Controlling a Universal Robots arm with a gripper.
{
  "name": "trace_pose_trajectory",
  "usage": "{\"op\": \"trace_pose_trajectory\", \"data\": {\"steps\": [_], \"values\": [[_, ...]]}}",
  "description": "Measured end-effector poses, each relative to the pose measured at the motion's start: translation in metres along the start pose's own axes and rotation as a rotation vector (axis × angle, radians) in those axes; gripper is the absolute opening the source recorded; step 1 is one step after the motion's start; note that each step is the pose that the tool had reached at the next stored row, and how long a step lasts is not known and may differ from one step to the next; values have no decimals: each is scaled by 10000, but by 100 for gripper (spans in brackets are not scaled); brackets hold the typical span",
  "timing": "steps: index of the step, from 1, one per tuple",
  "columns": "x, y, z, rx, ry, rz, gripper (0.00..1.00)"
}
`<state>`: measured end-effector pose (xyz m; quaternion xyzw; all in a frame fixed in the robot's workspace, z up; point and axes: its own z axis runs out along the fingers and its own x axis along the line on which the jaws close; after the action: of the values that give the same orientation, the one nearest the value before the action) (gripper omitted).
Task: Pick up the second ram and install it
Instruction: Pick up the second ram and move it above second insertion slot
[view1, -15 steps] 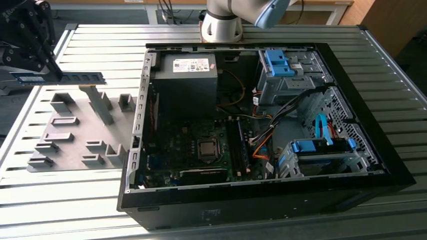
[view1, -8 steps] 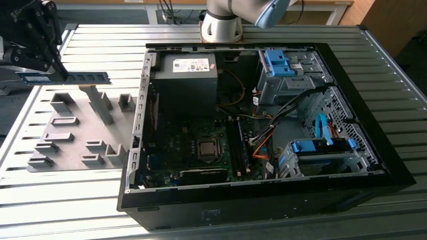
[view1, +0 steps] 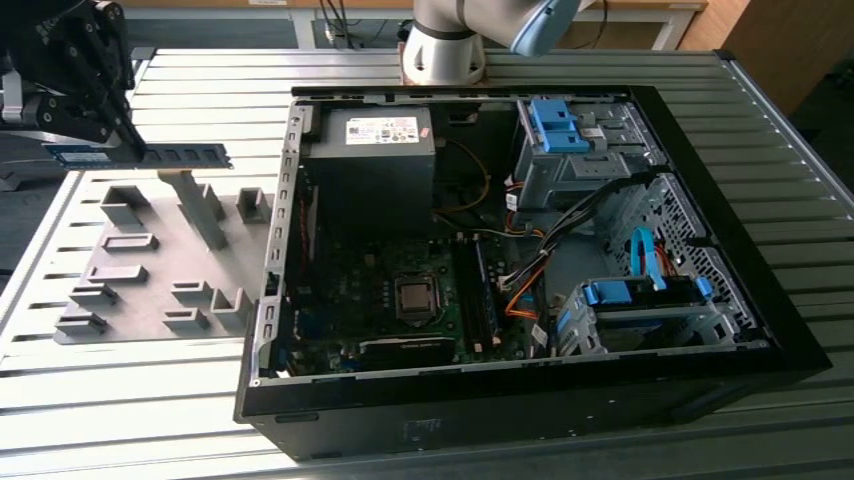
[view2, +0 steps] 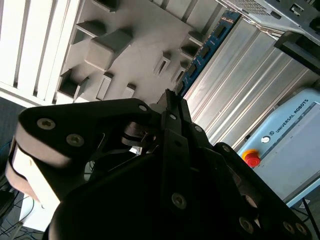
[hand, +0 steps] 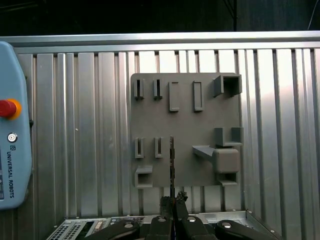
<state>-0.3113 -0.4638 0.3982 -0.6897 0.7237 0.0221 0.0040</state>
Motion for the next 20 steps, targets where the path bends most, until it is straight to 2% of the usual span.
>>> {"op": "trace_pose_trajectory", "data": {"steps": [20], "values": [[-9,-193,-5,0,0,-1,14]]}}
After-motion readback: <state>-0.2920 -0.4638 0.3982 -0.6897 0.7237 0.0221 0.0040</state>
